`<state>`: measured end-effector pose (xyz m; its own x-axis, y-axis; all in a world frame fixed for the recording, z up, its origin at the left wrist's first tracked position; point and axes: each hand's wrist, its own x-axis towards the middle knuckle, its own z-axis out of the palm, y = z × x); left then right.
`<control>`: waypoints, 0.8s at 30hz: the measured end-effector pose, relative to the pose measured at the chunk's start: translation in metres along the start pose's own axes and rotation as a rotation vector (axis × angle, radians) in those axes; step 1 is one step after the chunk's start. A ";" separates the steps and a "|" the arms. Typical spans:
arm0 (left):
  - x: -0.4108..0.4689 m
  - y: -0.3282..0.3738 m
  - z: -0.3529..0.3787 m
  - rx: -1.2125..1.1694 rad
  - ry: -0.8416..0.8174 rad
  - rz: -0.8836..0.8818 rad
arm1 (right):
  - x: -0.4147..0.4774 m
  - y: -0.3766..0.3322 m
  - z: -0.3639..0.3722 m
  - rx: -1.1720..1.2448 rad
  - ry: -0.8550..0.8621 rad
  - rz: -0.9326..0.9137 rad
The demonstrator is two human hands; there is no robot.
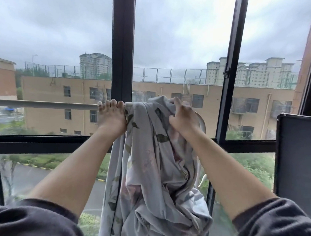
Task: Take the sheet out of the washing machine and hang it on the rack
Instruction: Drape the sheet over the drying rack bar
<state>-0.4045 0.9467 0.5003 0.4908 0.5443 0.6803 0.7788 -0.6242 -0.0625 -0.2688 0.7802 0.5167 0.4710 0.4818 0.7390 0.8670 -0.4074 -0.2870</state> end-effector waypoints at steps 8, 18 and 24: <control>-0.004 -0.003 -0.004 0.062 0.044 0.012 | -0.084 0.023 0.079 0.304 0.316 -0.096; -0.009 -0.014 -0.011 0.062 -0.031 0.008 | -0.180 0.043 0.146 0.305 0.118 -0.026; -0.010 -0.013 -0.013 0.016 -0.017 0.020 | -0.245 0.075 0.150 0.186 -0.339 0.121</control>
<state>-0.4243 0.9421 0.5033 0.5127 0.5412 0.6665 0.7750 -0.6258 -0.0881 -0.2944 0.7480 0.2224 0.5714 0.6802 0.4592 0.8020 -0.3443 -0.4881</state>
